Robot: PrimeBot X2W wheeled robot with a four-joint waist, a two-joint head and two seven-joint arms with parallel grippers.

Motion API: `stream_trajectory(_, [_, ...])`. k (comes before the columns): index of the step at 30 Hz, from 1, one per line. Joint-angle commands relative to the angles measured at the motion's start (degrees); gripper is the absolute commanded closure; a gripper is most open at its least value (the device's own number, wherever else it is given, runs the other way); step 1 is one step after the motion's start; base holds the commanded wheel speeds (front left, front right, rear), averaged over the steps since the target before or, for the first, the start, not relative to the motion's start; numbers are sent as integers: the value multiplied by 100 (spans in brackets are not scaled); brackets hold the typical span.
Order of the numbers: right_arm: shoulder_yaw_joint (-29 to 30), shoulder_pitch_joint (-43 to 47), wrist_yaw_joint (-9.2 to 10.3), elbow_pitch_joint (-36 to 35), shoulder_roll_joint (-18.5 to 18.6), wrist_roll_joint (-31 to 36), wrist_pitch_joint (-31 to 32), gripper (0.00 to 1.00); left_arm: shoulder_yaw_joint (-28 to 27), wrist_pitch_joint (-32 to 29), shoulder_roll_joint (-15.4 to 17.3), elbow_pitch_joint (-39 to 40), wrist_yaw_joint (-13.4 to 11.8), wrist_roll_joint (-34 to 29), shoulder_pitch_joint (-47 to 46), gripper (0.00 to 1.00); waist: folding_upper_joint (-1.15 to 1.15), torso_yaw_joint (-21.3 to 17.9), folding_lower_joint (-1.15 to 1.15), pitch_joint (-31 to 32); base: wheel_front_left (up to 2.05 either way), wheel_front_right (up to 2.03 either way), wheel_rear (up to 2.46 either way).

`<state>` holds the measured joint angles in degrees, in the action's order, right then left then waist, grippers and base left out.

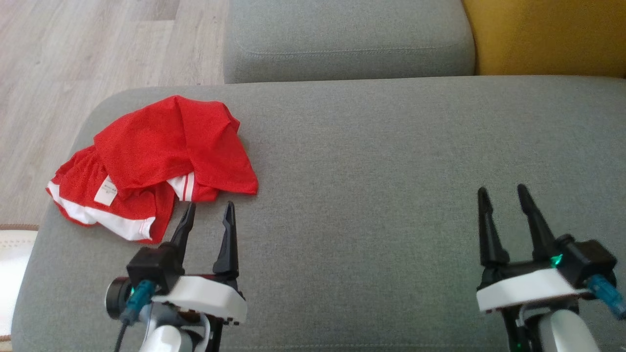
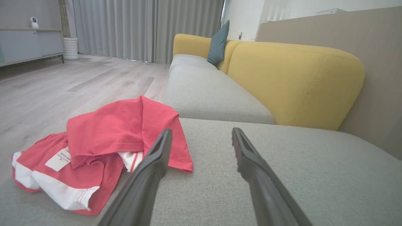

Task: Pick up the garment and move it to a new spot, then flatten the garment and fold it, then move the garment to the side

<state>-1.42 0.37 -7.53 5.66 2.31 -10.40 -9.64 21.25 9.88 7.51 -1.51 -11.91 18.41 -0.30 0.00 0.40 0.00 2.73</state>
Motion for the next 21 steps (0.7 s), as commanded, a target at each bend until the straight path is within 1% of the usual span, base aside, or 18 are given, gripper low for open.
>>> stream_trajectory(1, [-170,-96,3,-176,48,230,-96,0,-68,95,105,243,-87,-214,-362,0,0,-5,0,4,0,0,0])
stream_trajectory(3, [-212,-62,3,-152,49,242,-118,0,-51,128,75,292,-188,-248,-358,0,0,-4,0,3,0,0,0])
stream_trajectory(5, [-201,-30,4,-117,50,-31,-154,0,-149,161,-29,402,-285,-154,-329,0,0,0,0,2,0,0,0])
stream_trajectory(7, [-189,-22,4,-84,50,-353,-195,0,-301,195,-118,516,-309,-52,-278,0,0,1,0,-2,0,0,0])
stream_trajectory(9, [-169,-12,4,-20,51,-774,-237,0,-442,228,-174,594,-269,-36,-216,0,0,-3,0,-3,0,0,0])
stream_trajectory(10, [-169,-12,4,-20,51,-774,-237,0,-442,228,-174,594,-269,-36,-216,0,0,-3,0,-3,0,0,0])
stream_trajectory(17, [-235,10,4,378,53,-1217,-366,0,-808,346,-380,624,-16,-171,-1,0,0,15,0,-2,0,0,0])
stream_trajectory(21, [-326,-13,4,622,54,-1058,-434,0,-820,413,-438,312,206,-263,129,0,0,32,0,0,0,0,0])
